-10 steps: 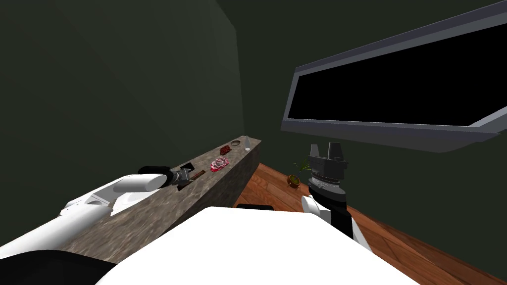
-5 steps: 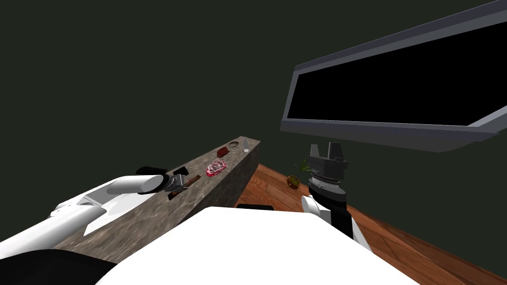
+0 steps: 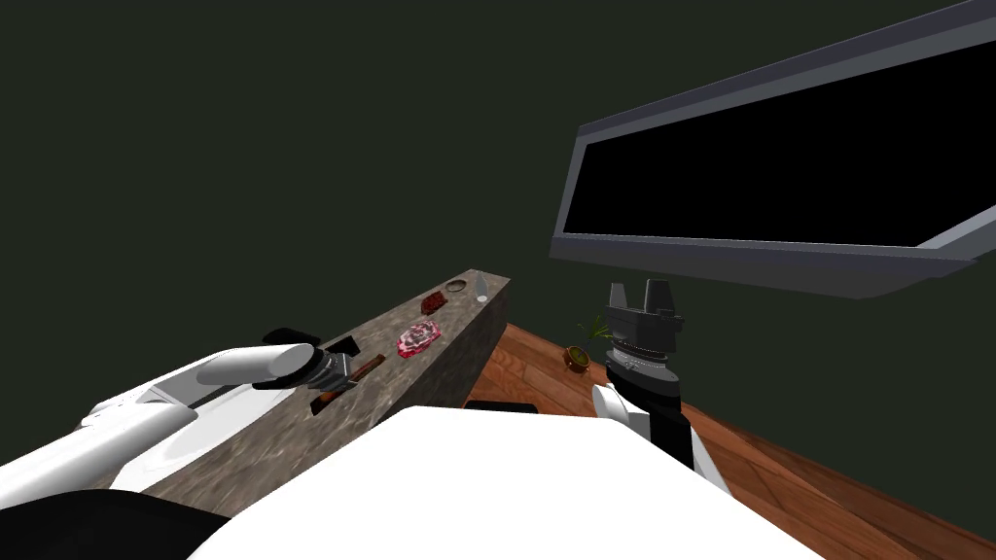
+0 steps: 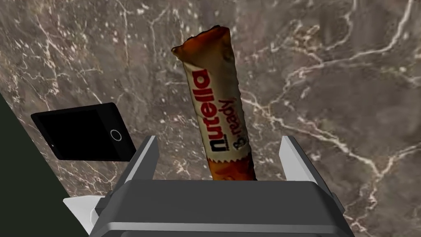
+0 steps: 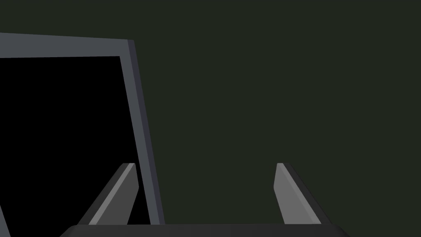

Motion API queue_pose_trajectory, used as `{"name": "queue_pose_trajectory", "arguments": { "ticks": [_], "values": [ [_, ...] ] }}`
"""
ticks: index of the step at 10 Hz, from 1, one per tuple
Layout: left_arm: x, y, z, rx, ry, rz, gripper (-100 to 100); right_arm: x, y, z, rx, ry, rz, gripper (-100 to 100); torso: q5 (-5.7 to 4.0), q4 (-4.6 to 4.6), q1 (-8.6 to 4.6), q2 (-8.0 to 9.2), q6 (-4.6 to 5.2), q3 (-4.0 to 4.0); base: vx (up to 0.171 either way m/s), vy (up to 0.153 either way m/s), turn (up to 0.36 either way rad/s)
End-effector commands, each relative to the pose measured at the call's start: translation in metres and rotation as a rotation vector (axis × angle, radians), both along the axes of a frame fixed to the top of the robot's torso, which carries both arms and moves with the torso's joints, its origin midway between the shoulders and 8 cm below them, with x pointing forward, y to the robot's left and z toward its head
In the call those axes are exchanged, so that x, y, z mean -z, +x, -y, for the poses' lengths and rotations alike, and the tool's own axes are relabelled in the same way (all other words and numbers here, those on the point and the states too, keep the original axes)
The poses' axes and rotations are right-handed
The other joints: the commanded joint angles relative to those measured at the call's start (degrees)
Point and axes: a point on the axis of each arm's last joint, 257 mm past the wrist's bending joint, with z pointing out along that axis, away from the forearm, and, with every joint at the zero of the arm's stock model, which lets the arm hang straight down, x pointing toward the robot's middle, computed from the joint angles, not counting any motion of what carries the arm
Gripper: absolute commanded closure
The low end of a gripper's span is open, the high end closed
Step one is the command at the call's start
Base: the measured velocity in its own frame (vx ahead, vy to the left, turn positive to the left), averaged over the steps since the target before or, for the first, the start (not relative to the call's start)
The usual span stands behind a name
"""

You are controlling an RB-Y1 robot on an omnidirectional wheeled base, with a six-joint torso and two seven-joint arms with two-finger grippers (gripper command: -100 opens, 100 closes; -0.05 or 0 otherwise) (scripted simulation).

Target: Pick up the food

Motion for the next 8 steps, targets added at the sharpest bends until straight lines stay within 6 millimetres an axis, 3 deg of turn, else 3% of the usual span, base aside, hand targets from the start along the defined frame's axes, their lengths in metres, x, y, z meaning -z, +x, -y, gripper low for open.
{"name": "queue_pose_trajectory", "arguments": {
  "ticks": [1,4,5,6,7,8],
  "values": [
    [0.004,-0.016,0.000,-0.026,-0.020,-0.052,-100,0.000,0.000,0.000,0.000,0.000,0.000,0,0.00,0.00,0.00,0.00,0.00,0.00,0.066,0.024,-0.040],
    [0.015,-0.045,0.003,-0.068,-0.057,-0.137,-100,0.000,0.000,0.000,0.000,0.000,0.000,0,0.02,0.00,0.06,-0.01,0.01,0.00,0.073,0.041,-0.049],
    [0.014,-0.038,0.002,-0.061,-0.049,-0.120,-100,0.000,0.000,0.000,0.000,0.000,0.000,0,0.02,0.00,0.06,0.00,0.00,0.00,0.030,0.019,-0.006],
    [0.014,-0.040,0.002,-0.062,-0.051,-0.125,0,0.000,0.000,0.000,0.000,0.000,0.000,0,0.00,0.03,-0.02,0.12,0.00,0.07,0.006,0.004,0.000],
    [0.029,-0.045,-0.001,-0.070,-0.051,-0.122,-100,0.000,0.000,0.000,0.000,0.000,0.000,0,-0.02,0.05,-0.08,0.22,-0.01,0.13,0.012,0.004,-0.055],
    [0.033,-0.047,-0.001,-0.072,-0.051,-0.121,-100,0.000,0.000,0.000,0.000,0.000,0.000,0,-0.01,0.06,-0.09,0.24,0.00,0.14,0.015,0.008,-0.041]
  ]
}}
